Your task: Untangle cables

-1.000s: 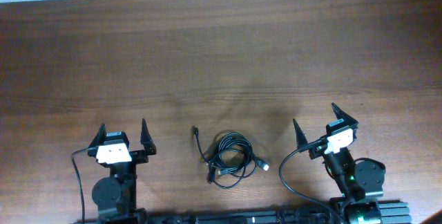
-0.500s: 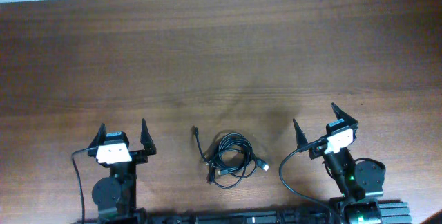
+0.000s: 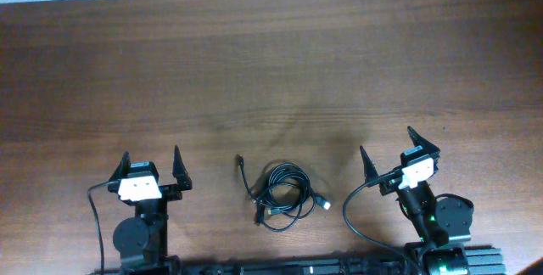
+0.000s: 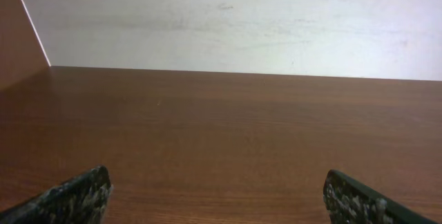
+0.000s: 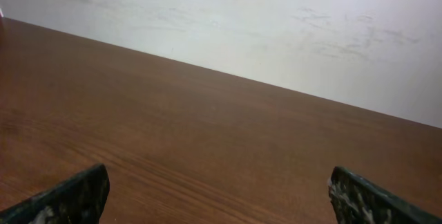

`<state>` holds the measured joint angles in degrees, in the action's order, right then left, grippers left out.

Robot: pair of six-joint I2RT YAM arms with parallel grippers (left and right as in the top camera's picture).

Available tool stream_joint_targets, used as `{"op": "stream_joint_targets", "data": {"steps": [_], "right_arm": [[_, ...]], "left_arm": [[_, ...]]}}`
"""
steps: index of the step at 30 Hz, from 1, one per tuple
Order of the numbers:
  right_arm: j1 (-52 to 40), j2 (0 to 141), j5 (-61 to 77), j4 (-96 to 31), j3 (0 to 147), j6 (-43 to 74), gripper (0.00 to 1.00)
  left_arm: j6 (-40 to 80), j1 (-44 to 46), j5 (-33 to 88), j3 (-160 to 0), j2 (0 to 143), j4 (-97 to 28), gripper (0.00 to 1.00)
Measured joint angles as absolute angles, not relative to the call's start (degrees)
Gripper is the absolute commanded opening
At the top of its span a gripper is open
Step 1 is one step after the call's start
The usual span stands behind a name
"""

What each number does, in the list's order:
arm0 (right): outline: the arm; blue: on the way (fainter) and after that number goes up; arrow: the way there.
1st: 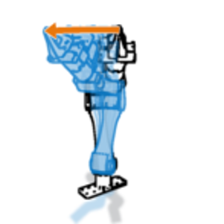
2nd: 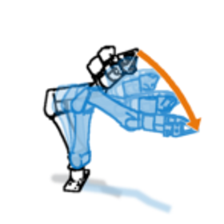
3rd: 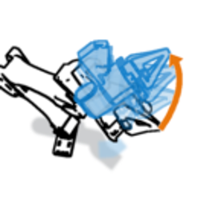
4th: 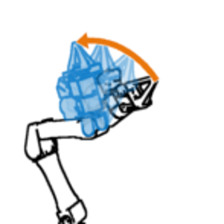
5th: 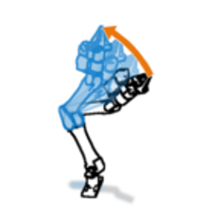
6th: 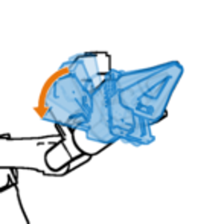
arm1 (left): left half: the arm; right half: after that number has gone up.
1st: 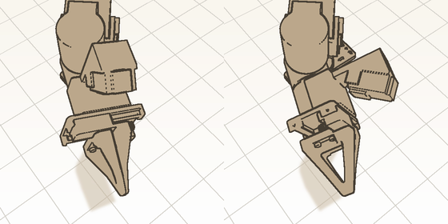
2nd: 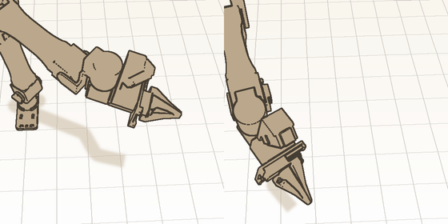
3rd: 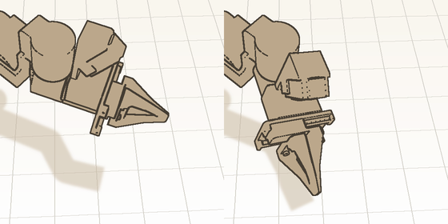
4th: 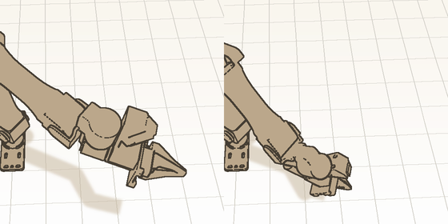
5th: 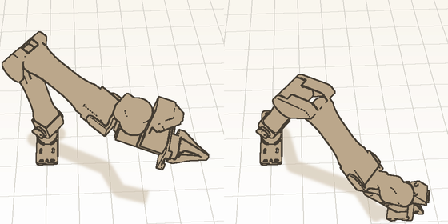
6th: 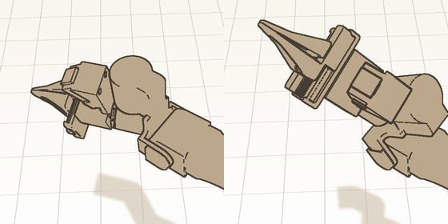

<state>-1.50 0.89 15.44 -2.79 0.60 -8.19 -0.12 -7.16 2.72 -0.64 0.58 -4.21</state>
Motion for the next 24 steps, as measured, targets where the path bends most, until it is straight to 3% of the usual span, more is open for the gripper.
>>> {"op": "stream_joint_targets", "data": {"steps": [24], "right_arm": [[-1.5,0.89,15.44,-2.79,0.6,-8.16,0.99]], "left_arm": [[-0.12,-7.16,5.06,-0.64,0.58,-3.9,0.99]]}}
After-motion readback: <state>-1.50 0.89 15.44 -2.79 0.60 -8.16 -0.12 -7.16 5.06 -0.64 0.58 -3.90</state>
